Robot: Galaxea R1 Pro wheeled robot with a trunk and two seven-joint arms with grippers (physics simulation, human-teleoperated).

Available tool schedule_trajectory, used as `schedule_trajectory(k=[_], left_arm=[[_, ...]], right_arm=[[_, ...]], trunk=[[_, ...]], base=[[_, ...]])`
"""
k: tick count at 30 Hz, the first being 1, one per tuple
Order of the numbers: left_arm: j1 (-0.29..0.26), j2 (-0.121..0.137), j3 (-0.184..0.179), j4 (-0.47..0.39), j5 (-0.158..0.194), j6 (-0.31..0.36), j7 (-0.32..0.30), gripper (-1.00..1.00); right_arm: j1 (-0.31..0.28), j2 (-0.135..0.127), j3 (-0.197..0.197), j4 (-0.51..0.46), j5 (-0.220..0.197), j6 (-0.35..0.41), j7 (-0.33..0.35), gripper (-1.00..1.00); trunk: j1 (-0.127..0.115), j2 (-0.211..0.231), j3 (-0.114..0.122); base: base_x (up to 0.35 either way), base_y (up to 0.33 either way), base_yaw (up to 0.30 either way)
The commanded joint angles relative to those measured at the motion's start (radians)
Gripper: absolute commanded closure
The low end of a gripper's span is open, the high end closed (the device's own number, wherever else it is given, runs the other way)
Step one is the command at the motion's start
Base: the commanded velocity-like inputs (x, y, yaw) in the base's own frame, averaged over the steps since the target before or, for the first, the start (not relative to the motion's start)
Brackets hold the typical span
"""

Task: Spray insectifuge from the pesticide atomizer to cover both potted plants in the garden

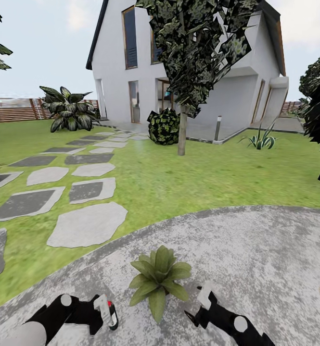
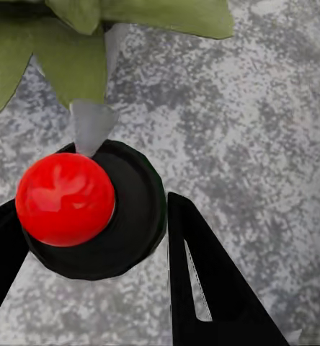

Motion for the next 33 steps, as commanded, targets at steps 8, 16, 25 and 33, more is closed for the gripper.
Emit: schedule_trajectory(k=[8, 16, 25, 33], left_arm=[[-0.077, -0.049, 0.008, -0.003, -0.187, 0.012, -0.167, 1.0], [-0.079, -0.073, 0.009, -0.002, -0.25, 0.064, -0.171, 1.0], [-0.077, -0.101, 0.008, -0.002, -0.28, 0.066, -0.168, 1.0], [-0.076, -0.15, -0.018, -0.002, -0.294, 0.066, -0.161, 1.0]], right_arm=[[-0.042, 0.032, 0.003, -0.084, 0.06, 0.042, 0.178, -1.0], [-0.049, 0.07, 0.006, -0.086, 0.062, 0.065, 0.183, -1.0], [-0.05, 0.092, 0.007, -0.091, 0.062, 0.066, 0.241, 1.0], [-0.052, 0.146, 0.041, -0.129, 0.062, 0.067, 0.301, 1.0]], trunk=[[0.0, 0.0, -0.001], [0.0, 0.0, -0.001], [0.0, 0.0, -0.001], [0.0, 0.0, -0.001]], base=[[0.0, 0.0, 0.0], [0.0, 0.0, 0.0], [0.0, 0.0, 0.0], [0.0, 0.0, 0.0]])
